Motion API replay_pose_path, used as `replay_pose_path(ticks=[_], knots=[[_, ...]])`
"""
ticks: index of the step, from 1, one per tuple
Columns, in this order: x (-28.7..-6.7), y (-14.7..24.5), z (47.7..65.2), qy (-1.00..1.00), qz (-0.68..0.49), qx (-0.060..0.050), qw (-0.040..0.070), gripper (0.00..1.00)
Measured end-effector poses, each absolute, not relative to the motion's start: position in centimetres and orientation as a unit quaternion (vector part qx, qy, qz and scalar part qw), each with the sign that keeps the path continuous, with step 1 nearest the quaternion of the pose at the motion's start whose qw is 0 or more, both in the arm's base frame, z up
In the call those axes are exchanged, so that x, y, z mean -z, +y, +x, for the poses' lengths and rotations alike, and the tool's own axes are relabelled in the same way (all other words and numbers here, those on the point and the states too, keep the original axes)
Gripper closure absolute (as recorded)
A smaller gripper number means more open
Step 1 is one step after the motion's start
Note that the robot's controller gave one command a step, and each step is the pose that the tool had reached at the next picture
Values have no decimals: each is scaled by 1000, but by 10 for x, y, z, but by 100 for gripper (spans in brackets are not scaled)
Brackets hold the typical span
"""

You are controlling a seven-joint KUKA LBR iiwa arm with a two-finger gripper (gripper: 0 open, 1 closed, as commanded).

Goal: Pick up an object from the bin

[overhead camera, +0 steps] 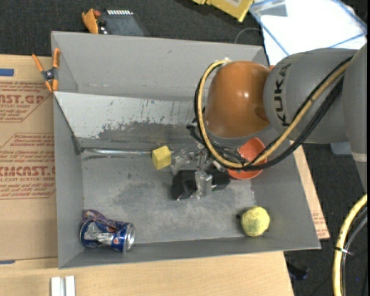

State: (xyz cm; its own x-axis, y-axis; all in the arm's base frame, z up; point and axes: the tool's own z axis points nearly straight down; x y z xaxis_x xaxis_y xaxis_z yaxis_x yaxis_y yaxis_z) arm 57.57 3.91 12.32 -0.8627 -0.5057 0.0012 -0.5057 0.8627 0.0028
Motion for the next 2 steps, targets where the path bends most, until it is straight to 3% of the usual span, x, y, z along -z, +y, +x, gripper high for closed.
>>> replay_pose_path(ticks=[2], knots=[[-121,-1,572,-965,262,2,1,100]])
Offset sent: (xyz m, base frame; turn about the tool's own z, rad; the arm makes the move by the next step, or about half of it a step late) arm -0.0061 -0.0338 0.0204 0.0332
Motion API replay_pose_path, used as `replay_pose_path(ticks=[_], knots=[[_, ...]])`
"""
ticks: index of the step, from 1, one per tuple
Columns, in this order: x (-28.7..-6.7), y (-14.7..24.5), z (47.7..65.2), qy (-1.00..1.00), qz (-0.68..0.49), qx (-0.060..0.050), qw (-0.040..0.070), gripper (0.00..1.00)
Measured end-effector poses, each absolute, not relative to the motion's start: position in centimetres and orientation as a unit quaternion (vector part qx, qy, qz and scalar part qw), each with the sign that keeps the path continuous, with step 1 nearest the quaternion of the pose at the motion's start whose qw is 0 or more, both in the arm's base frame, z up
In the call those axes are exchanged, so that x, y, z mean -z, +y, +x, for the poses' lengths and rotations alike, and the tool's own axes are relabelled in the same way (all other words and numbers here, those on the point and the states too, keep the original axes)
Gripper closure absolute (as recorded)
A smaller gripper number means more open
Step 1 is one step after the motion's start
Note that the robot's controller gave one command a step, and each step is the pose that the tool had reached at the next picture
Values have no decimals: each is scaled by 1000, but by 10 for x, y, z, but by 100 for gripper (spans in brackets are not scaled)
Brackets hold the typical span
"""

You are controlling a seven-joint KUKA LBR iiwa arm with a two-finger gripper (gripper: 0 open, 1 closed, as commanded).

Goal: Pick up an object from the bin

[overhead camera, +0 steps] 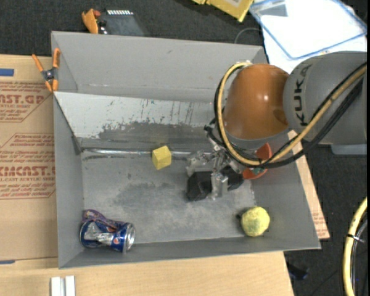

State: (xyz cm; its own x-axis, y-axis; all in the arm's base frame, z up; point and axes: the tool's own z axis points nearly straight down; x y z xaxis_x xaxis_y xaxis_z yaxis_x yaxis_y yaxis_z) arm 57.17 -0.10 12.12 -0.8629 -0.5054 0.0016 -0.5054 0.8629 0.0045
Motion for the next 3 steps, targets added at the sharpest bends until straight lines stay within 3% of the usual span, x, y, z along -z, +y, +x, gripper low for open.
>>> replay_pose_path(ticks=[1,2,3], knots=[[-72,-51,576,-961,276,2,-5,100],[-72,-51,576,-961,276,2,-5,100],[-111,-45,570,-962,272,4,3,100]])
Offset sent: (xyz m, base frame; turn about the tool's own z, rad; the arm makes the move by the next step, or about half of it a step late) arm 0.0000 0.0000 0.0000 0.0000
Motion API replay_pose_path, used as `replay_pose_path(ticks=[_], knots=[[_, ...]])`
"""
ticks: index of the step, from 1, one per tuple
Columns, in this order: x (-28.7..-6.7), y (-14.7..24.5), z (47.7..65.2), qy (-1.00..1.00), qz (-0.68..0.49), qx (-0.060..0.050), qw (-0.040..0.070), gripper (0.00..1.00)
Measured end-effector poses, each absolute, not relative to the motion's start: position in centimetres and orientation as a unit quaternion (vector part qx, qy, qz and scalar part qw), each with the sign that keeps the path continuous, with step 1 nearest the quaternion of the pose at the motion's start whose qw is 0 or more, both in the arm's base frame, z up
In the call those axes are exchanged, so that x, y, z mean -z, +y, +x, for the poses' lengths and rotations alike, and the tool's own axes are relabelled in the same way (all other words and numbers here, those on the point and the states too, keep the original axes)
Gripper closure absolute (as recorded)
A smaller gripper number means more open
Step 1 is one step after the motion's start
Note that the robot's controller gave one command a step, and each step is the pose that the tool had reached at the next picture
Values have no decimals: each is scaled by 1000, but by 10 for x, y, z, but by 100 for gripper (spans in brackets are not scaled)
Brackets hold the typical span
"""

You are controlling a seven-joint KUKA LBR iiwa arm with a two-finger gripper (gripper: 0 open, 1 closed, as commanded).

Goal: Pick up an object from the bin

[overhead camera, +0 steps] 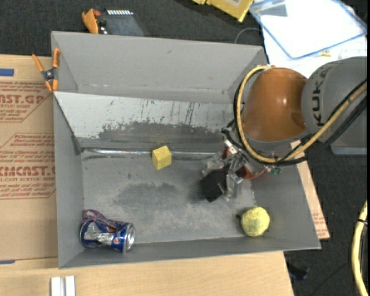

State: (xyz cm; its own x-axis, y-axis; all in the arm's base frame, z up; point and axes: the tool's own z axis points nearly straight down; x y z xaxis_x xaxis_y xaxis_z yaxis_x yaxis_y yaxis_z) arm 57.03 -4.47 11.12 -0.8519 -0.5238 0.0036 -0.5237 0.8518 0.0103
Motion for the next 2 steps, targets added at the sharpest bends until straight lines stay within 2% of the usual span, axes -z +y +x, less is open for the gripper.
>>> replay_pose_path(ticks=[1,2], knots=[[-187,-9,557,-967,255,4,1,100],[-241,10,557,-966,260,3,-4,100]])
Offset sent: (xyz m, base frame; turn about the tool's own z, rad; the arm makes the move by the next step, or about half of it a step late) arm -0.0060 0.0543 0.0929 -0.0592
